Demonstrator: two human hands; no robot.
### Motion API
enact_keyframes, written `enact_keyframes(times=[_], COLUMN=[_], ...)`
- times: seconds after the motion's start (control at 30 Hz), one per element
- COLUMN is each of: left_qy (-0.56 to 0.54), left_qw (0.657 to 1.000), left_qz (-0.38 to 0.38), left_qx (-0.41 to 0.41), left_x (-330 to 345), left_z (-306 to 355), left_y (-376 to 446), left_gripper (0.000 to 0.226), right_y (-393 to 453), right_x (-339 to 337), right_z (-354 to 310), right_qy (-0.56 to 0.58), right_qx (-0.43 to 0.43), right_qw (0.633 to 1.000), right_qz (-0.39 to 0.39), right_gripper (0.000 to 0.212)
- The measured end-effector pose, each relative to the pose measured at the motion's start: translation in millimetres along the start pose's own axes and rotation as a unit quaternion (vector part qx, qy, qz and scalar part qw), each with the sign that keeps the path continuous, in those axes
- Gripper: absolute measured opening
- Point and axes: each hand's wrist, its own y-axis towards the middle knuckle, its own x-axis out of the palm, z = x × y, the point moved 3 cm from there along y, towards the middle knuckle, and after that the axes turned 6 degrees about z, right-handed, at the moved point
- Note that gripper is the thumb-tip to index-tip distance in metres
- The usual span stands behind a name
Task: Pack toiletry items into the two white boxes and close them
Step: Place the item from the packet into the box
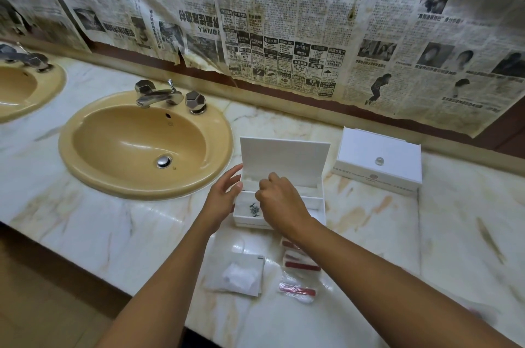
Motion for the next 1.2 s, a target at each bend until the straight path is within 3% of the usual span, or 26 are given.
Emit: enact_keyframes(times=[0.13,0.2,0.37,0.53,0.7,0.8,0.87,1.0,1.2], left_qy=[0.003,0.009,0.01,0.013,0.0,0.006,0.005,0.007,0.005], left_qw=[1.0,1.0,1.0,1.0,1.0,1.0,1.0,1.0,1.0], left_qz=[0.0,-0.001,-0.004,-0.002,-0.003,0.002,-0.004,-0.002,-0.007], left_qx=[0.008,0.009,0.01,0.017,0.024,0.021,0.018,0.013,0.021], left_x=[0.1,-0.4,-0.8,0.3,-1.2,-0.9,-0.4,0.2,-1.1], left_z=[-1.0,-1.4,-2.4,1.2,-2.7,-1.1,-0.9,0.4,-4.0], left_y=[0.7,0.7,1.6,0.0,1.7,1.0,0.9,0.5,3.1], left_gripper=[0.039,0.04,0.04,0.04,0.039,0.039,0.039,0.039,0.04], right_y=[0.5,0.9,1.8,6.0,4.8,4.7,5.2,6.8,1.9], right_x=[6.0,7.4,3.1,10.8,15.4,16.1,14.5,8.1,20.7], right_z=[-0.5,0.0,-4.8,-11.8,-21.4,-27.4,-26.7,-25.2,-20.7], right_qy=[0.026,0.033,0.083,0.092,0.095,0.078,0.08,0.08,0.108], right_qx=[-0.006,0.007,0.006,0.046,0.07,0.065,0.085,0.065,0.069], right_qw=[1.0,0.999,0.996,0.988,0.97,0.971,0.977,0.988,0.956], right_qz=[0.011,-0.014,0.003,-0.119,-0.212,-0.217,-0.181,-0.118,-0.262], right_gripper=[0.013,0.015,0.011,0.046,0.051,0.046,0.047,0.028,0.06])
